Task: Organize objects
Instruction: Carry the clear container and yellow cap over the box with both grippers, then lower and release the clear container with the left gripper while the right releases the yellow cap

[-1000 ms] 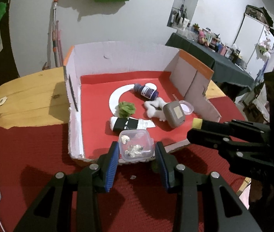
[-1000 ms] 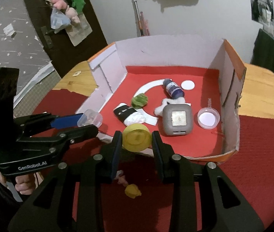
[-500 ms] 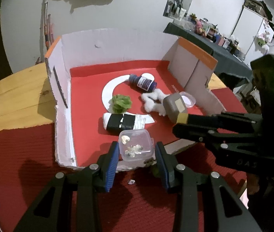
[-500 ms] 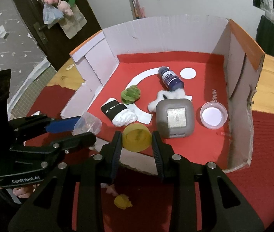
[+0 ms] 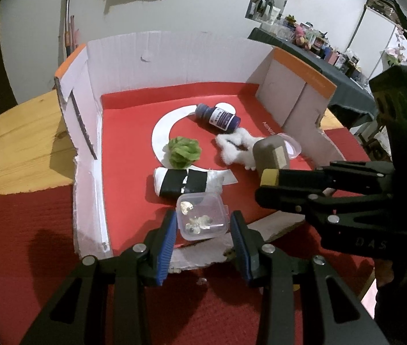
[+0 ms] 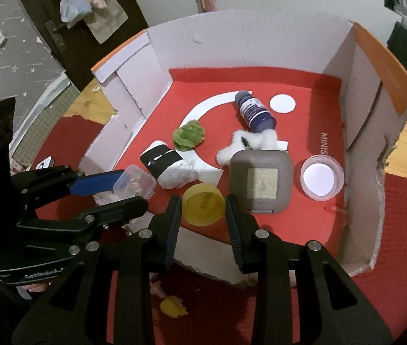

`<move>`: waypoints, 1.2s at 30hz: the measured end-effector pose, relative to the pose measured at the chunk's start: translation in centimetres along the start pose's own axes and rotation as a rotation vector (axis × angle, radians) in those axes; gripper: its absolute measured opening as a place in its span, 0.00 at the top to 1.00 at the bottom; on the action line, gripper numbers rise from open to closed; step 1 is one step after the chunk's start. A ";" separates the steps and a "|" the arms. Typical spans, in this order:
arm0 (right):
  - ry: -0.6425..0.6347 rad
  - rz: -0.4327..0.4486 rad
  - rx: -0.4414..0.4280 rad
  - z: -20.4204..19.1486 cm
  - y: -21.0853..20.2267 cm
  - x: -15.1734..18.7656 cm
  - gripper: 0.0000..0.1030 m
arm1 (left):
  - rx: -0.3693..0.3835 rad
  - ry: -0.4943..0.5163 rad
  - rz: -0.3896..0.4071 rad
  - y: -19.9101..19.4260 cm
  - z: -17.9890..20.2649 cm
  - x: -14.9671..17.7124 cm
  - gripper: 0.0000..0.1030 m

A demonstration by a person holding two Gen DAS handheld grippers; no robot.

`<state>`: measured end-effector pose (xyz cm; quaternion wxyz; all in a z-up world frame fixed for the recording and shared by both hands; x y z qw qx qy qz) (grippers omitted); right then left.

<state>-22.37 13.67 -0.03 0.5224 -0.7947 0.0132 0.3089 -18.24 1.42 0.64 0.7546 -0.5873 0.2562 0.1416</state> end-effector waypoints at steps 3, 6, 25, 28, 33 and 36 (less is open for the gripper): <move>-0.008 -0.014 0.009 0.0 0.3 0.0 0.71 | 0.001 0.000 -0.005 0.3 -0.1 0.0 0.61; -0.015 -0.025 0.020 0.1 0.4 -0.2 0.71 | -0.004 0.003 -0.009 0.6 -0.1 -0.1 0.61; -0.013 -0.025 0.099 2.6 0.6 -0.2 0.71 | -0.032 0.010 -0.022 2.0 -0.4 -0.6 0.61; -0.010 -0.007 0.139 3.4 0.4 -0.6 0.71 | -0.047 0.004 -0.021 2.0 -0.7 -0.7 0.61; -0.020 0.007 0.161 3.6 0.7 -0.3 0.71 | -0.078 -0.015 -0.016 2.5 -1.2 -1.0 0.61; -0.029 0.017 0.172 3.5 0.8 0.0 0.71 | -0.088 -0.010 -0.010 2.6 -1.2 -1.0 0.61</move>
Point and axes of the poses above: each gripper's, at about its wrist camera, not at the fingertips, and y roughly the way its jaws point, z to its right, x to its underside, the point moved 5 cm from there along y, roughly the way its jaws point
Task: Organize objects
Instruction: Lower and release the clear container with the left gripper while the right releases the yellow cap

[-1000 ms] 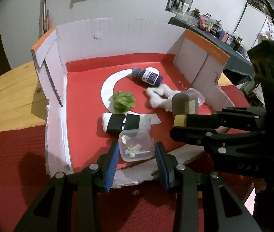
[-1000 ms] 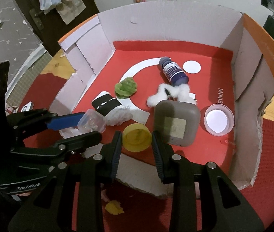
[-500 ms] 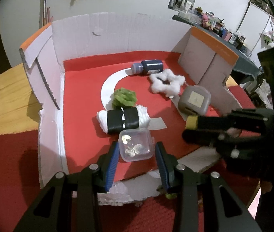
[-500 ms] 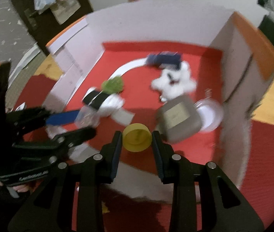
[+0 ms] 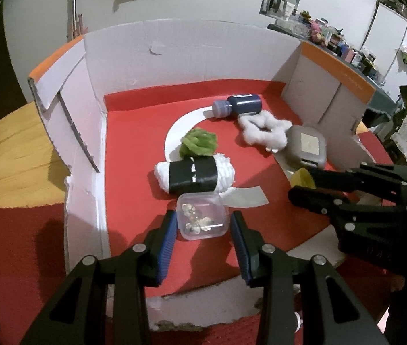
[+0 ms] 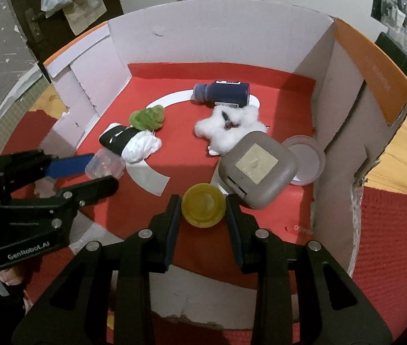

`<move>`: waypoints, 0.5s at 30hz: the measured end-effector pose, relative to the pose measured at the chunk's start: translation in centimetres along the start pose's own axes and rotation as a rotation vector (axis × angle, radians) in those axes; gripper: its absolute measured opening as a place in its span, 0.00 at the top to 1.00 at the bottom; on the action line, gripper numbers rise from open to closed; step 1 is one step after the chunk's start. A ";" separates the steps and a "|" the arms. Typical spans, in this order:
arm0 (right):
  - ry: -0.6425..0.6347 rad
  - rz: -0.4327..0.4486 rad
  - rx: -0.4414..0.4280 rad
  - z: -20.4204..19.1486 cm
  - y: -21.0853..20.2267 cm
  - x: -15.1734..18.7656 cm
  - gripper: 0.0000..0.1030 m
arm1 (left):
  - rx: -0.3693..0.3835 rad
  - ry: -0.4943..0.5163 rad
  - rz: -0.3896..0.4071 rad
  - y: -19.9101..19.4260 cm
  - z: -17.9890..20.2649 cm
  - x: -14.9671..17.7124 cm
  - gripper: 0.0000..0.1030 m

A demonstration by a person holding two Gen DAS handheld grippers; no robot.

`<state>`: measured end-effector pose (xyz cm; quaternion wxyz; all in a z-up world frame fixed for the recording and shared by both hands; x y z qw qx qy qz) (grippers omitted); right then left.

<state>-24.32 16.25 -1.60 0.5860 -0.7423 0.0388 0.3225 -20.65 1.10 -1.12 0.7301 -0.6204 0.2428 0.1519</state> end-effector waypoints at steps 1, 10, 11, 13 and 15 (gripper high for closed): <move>0.001 0.003 0.000 0.0 0.0 0.1 0.71 | -0.002 0.004 0.002 0.0 0.1 0.0 0.61; -0.016 0.000 0.000 -0.4 -0.6 1.4 0.71 | -0.002 0.023 0.005 -0.6 -0.2 1.1 0.61; -0.015 0.004 -0.002 -0.3 -0.7 1.4 0.71 | -0.001 0.020 0.003 -0.6 -0.2 1.0 0.61; -0.007 0.009 -0.002 0.0 -0.7 1.2 0.71 | 0.009 0.009 0.000 -0.5 -0.4 0.7 0.61; -0.006 0.012 0.001 0.0 -0.7 1.0 0.71 | 0.010 0.001 -0.001 -0.4 -0.5 0.5 0.61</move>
Point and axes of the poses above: each gripper's, at about its wrist camera, not at the fingertips, and y roughly the way its jaws point, z to its right, x to its underside, the point moved 5 cm from there along y, roughly the way its jaws point
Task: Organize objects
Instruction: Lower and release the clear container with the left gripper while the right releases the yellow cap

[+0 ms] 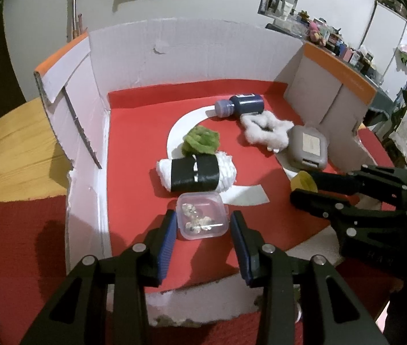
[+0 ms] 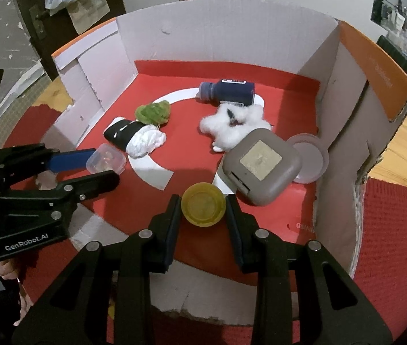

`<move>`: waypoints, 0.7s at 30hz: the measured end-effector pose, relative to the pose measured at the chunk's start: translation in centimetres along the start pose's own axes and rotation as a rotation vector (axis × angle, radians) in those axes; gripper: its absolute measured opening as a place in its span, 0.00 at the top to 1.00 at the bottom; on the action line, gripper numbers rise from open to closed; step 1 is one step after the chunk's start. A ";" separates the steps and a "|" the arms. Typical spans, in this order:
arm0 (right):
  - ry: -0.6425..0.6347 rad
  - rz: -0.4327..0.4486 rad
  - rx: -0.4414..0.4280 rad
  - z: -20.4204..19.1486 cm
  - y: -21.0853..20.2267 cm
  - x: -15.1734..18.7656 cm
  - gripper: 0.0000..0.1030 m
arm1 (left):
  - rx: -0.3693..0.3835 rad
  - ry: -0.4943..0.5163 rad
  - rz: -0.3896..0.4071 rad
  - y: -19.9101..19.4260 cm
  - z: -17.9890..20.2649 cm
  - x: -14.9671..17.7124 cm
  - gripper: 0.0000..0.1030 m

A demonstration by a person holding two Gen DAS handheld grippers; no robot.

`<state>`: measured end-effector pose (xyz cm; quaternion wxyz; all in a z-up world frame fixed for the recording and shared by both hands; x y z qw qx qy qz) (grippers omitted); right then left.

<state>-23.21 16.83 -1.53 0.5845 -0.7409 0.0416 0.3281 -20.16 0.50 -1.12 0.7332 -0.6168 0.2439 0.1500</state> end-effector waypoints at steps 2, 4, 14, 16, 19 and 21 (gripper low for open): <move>-0.004 0.001 0.004 0.0 0.0 -0.1 0.71 | -0.005 0.003 0.002 0.1 0.1 -0.1 0.61; -0.015 0.003 0.014 -0.1 0.1 -0.3 0.71 | -0.010 0.008 0.006 0.1 0.2 -0.1 0.61; -0.026 0.008 0.027 -0.5 0.2 0.0 0.71 | -0.010 0.005 0.010 0.3 0.3 -0.3 0.61; -0.020 0.010 0.022 -0.4 0.1 0.0 0.71 | -0.011 0.005 0.010 0.3 0.3 -0.3 0.61; -0.019 0.012 0.019 -0.7 0.3 0.1 0.71 | -0.015 0.010 0.011 0.4 0.3 -0.3 0.61; -0.021 0.013 0.020 -0.8 0.3 0.0 0.71 | -0.019 0.015 0.011 0.5 0.3 -0.5 0.60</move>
Point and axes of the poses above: each gripper's, at about its wrist camera, not at the fingertips, and y roughly the way its jaws point, z to its right, x to its underside, the point moved 5 cm from there along y, roughly the way its jaws point
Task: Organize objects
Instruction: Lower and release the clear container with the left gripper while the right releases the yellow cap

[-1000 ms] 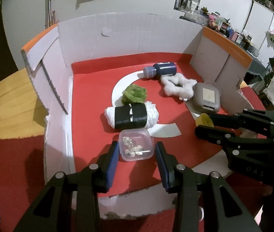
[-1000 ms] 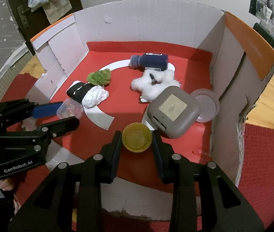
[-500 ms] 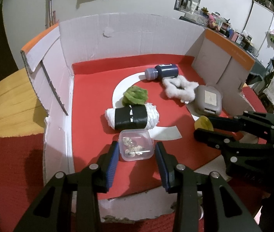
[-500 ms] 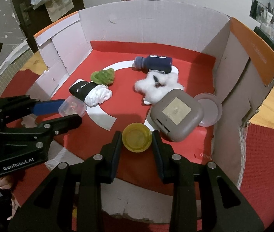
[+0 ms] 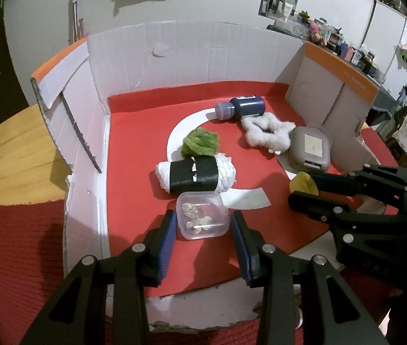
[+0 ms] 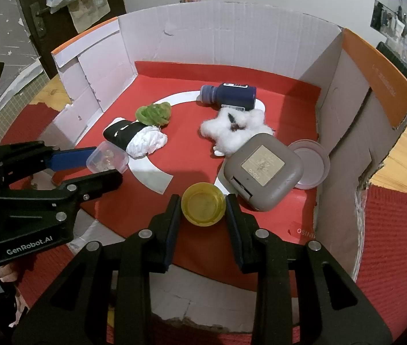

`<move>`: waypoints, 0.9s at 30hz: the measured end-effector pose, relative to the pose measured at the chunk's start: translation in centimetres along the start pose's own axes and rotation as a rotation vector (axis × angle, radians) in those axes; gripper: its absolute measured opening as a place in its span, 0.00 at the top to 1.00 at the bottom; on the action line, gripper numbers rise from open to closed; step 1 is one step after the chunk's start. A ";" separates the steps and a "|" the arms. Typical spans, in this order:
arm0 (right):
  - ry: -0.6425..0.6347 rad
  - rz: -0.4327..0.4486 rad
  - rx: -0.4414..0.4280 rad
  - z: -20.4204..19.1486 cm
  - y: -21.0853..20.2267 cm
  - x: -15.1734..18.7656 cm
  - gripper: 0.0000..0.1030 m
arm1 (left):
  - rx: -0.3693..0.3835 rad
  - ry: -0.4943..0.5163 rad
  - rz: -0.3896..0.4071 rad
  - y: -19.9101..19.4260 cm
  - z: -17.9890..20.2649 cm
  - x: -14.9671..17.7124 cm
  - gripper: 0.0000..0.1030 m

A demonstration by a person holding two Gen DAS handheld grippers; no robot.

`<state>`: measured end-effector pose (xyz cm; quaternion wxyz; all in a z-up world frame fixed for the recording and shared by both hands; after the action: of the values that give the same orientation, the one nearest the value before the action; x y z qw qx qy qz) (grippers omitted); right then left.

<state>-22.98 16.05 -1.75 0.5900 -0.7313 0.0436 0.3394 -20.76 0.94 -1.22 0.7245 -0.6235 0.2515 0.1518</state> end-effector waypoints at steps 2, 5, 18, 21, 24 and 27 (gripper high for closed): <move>-0.002 0.002 -0.001 0.0 0.0 0.0 0.70 | 0.000 0.003 0.001 0.1 0.0 -0.1 0.59; 0.002 0.003 -0.007 0.0 0.0 0.0 0.70 | -0.004 0.003 0.005 0.0 -0.1 -0.2 0.58; -0.002 0.020 -0.013 -0.4 -0.7 0.3 0.59 | -0.002 -0.003 0.029 -1.0 0.0 0.0 0.47; -0.011 0.026 -0.010 -0.8 -1.0 0.4 0.53 | -0.014 -0.009 0.043 -1.6 0.1 0.1 0.47; -0.012 0.030 -0.010 -1.0 -1.4 0.5 0.53 | -0.015 -0.011 0.053 -2.2 0.3 0.3 0.47; -0.012 0.036 -0.009 -1.1 -1.8 0.6 0.53 | -0.019 -0.010 0.061 -2.6 0.2 0.5 0.46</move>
<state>-21.22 15.79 -0.47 0.5808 -0.7310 0.0518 0.3544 -18.92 0.61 0.61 0.7149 -0.6217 0.2652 0.1794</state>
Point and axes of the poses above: each gripper's, at about its wrist camera, not at the fingertips, and y roughly the way its jaws point, z to its right, x to its underside, the point moved 5 cm from there along y, roughly the way its jaws point
